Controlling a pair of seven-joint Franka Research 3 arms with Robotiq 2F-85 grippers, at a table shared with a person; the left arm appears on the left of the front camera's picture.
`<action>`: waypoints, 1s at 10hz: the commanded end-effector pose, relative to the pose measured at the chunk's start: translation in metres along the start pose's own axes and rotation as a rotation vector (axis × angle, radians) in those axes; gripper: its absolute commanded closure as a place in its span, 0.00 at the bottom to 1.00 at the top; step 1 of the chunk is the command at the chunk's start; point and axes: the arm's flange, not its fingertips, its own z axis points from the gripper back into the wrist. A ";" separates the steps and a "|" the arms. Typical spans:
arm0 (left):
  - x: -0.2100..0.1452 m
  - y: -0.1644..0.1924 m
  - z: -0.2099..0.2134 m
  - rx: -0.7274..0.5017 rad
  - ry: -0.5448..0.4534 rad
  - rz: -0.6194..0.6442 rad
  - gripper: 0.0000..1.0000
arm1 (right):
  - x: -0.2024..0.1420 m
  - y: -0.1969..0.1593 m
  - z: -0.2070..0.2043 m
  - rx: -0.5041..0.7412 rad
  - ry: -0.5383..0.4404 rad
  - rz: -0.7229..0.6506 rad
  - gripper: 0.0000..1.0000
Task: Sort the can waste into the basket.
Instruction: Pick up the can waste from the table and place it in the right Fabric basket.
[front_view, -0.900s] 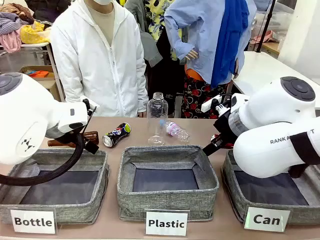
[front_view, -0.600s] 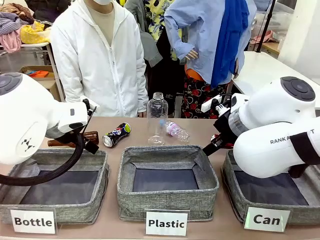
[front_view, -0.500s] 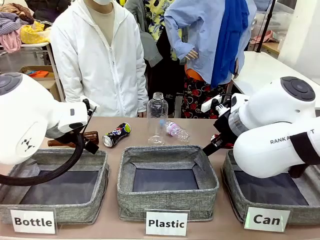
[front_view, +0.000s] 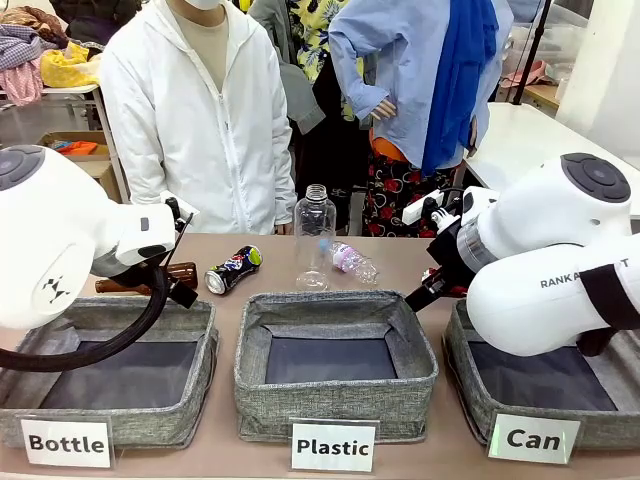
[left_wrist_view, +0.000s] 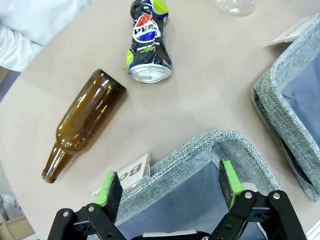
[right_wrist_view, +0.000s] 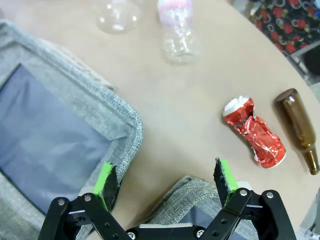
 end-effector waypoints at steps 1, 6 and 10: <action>0.000 0.000 0.000 0.000 0.000 -0.001 0.00 | 0.000 0.000 0.000 0.000 0.000 0.000 0.00; -0.001 -0.006 0.030 -0.078 -0.061 -0.036 0.00 | 0.014 -0.012 0.053 0.092 -0.056 -0.047 0.00; -0.012 -0.056 0.158 -0.250 -0.158 0.197 0.00 | 0.009 -0.025 0.161 0.301 -0.071 -0.226 0.00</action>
